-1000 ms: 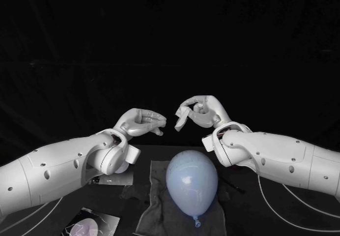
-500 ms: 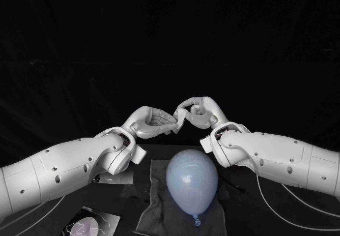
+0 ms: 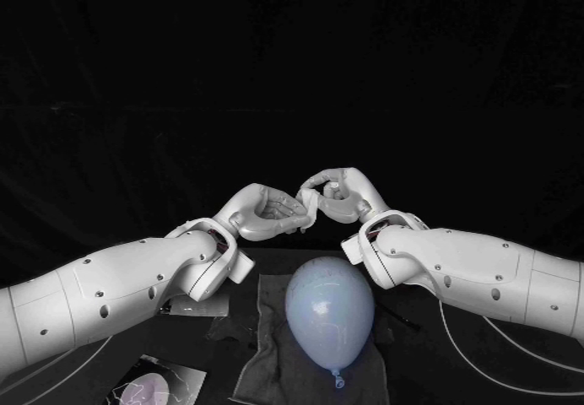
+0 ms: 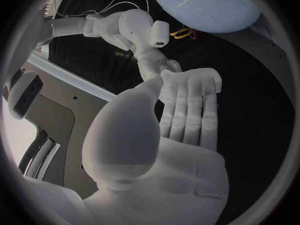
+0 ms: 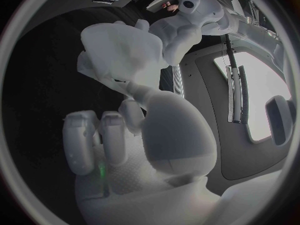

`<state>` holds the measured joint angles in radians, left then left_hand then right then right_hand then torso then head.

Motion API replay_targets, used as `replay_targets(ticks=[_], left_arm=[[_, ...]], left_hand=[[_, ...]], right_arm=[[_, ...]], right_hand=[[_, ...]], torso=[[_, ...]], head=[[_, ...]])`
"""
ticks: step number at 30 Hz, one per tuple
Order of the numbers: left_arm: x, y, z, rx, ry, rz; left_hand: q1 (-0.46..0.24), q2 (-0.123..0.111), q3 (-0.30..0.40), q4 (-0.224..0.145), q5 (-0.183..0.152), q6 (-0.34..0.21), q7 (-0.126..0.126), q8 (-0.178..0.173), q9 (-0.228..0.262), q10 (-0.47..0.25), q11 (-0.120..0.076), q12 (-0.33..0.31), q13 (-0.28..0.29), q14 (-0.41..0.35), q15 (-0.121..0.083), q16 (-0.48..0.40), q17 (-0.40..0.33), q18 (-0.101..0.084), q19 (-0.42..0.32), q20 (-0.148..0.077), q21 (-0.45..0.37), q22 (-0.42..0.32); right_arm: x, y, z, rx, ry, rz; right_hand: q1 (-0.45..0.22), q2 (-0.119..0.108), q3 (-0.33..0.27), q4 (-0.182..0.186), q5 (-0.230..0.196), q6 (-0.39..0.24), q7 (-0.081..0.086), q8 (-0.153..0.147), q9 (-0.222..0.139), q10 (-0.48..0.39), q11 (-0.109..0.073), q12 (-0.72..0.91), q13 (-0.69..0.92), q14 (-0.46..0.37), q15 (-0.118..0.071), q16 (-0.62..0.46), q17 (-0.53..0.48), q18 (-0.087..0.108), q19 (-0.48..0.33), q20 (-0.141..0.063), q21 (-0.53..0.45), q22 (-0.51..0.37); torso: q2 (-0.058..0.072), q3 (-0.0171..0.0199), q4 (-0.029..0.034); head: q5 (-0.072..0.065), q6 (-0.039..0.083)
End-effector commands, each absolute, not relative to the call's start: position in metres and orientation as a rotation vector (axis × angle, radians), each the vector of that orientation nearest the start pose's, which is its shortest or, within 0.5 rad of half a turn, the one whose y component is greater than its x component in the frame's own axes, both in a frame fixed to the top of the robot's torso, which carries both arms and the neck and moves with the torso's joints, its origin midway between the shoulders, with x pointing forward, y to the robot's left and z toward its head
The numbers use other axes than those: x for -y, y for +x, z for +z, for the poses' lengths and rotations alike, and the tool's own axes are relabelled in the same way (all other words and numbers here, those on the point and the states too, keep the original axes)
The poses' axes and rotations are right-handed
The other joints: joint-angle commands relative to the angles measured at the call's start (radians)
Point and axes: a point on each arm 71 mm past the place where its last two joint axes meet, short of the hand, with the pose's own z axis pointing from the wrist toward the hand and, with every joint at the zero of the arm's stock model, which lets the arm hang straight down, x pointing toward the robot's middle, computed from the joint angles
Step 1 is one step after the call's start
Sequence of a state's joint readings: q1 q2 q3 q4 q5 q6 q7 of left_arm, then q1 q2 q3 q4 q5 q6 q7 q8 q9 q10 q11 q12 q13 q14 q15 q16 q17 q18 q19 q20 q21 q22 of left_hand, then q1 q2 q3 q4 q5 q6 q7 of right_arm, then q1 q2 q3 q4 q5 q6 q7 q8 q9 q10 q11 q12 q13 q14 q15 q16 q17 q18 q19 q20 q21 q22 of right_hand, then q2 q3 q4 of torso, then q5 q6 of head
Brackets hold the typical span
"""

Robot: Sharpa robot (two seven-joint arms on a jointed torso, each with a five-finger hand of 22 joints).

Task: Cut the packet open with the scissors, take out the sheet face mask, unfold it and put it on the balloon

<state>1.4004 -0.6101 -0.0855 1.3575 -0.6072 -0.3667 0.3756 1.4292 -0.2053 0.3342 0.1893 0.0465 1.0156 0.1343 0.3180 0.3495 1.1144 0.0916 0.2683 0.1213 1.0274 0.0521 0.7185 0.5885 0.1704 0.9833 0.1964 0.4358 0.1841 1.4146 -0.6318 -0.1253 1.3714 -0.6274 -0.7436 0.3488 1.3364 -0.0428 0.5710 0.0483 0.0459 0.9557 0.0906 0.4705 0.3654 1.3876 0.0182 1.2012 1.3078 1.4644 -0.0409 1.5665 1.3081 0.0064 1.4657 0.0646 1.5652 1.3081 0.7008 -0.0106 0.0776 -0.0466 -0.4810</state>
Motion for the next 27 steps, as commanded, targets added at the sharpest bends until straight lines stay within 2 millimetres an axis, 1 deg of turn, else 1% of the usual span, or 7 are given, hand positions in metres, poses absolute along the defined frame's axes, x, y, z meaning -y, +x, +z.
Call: replay_targets(ticks=[1,7,16,21,23,25,27], left_arm=[[-0.1237,0.5301,-0.0876,-1.378,-0.252,-1.393],[-0.1253,0.5310,-0.0878,-1.376,-0.283,-1.402],[-0.1258,0.5306,-0.0885,-1.388,-0.300,-1.407],[-0.1266,0.5308,-0.0888,-1.391,-0.308,-1.405],[-0.1278,0.5314,-0.0891,-1.392,-0.319,-1.400],[-0.1288,0.5320,-0.0895,-1.394,-0.328,-1.393],[-0.1299,0.5330,-0.0900,-1.397,-0.335,-1.381]], left_hand=[[0.027,0.025,0.016,0.000,0.003,0.015,-0.003,0.008,0.002,0.014,-0.003,0.010,0.004,0.004,-0.012,0.010,0.003,0.014,0.010,-0.005,0.005,0.000],[0.104,0.108,0.065,-0.038,0.003,0.033,-0.008,0.029,0.012,0.040,-0.016,0.032,0.018,0.015,-0.024,0.030,0.005,0.012,0.030,-0.028,0.046,0.024],[0.105,0.132,0.079,-0.069,0.004,0.009,-0.005,0.057,0.039,0.045,-0.019,0.045,0.032,0.025,-0.028,0.036,-0.006,0.006,0.000,-0.044,0.116,0.072],[0.094,0.124,0.094,-0.086,0.004,0.004,-0.004,0.072,0.055,0.045,-0.021,0.054,0.043,0.030,-0.030,0.043,-0.013,0.004,-0.029,-0.050,0.168,0.110],[0.058,0.097,0.075,-0.070,0.003,-0.004,-0.007,0.070,0.056,0.028,-0.014,0.048,0.043,0.027,-0.024,0.048,-0.012,-0.002,-0.048,-0.043,0.170,0.113],[-0.015,0.040,0.031,-0.027,0.002,-0.054,0.010,0.036,0.041,0.015,-0.002,0.043,0.042,0.028,-0.015,0.056,-0.009,-0.002,-0.057,-0.035,0.159,0.107],[-0.048,0.011,0.005,0.000,0.002,-0.060,0.013,0.027,0.037,0.013,0.001,0.046,0.045,0.026,-0.012,0.063,-0.006,0.001,-0.058,-0.029,0.150,0.101]], right_arm=[[0.1493,0.5314,-0.0837,-1.145,0.313,1.137],[0.1499,0.5319,-0.0838,-1.147,0.308,1.131],[0.1519,0.5331,-0.0840,-1.144,0.310,1.119],[0.1516,0.5330,-0.0839,-1.141,0.311,1.117],[0.1515,0.5330,-0.0838,-1.140,0.312,1.116],[0.1514,0.5329,-0.0837,-1.138,0.313,1.116],[0.1513,0.5327,-0.0836,-1.136,0.313,1.115]], right_hand=[[0.002,-0.002,0.003,-0.003,0.003,0.005,0.000,0.004,0.032,0.012,-0.005,0.005,0.038,0.106,-0.008,0.004,0.263,-0.006,0.105,-0.005,0.006,0.263],[0.002,-0.002,0.004,-0.004,0.003,0.005,0.000,0.005,0.033,0.013,-0.005,0.007,0.039,0.106,-0.008,0.004,0.263,-0.006,0.105,-0.005,0.006,0.263],[0.003,-0.002,0.004,-0.005,0.003,0.005,0.000,0.006,0.033,0.013,-0.005,0.007,0.039,0.106,-0.009,0.004,0.263,-0.006,0.105,-0.005,0.006,0.263],[0.003,-0.002,0.004,-0.005,0.003,0.005,0.000,0.006,0.033,0.013,-0.005,0.007,0.039,0.106,-0.009,0.004,0.263,-0.006,0.105,-0.005,0.006,0.263],[0.003,-0.002,0.004,-0.006,0.003,0.005,0.000,0.006,0.033,0.013,-0.005,0.008,0.039,0.106,-0.009,0.004,0.263,-0.006,0.105,-0.005,0.006,0.263],[0.003,-0.002,0.004,-0.006,0.003,0.005,0.000,0.006,0.033,0.013,-0.005,0.008,0.039,0.106,-0.009,0.004,0.263,-0.006,0.105,-0.005,0.006,0.263],[0.003,-0.002,0.004,-0.006,0.003,0.005,0.000,0.007,0.033,0.013,-0.005,0.008,0.039,0.106,-0.009,0.004,0.263,-0.006,0.105,-0.005,0.006,0.263]], torso=[[0.000,0.0005,-0.0003],[0.000,0.0006,-0.0004],[0.000,0.0006,0.0000],[0.000,0.0005,0.0000],[0.000,0.0006,0.0003],[0.000,0.0006,0.0002],[0.000,0.0006,0.0002]], head=[[0.000,0.000],[0.000,0.001],[0.000,0.002],[0.000,0.001],[0.000,0.002],[-0.001,0.002],[-0.001,0.001]])
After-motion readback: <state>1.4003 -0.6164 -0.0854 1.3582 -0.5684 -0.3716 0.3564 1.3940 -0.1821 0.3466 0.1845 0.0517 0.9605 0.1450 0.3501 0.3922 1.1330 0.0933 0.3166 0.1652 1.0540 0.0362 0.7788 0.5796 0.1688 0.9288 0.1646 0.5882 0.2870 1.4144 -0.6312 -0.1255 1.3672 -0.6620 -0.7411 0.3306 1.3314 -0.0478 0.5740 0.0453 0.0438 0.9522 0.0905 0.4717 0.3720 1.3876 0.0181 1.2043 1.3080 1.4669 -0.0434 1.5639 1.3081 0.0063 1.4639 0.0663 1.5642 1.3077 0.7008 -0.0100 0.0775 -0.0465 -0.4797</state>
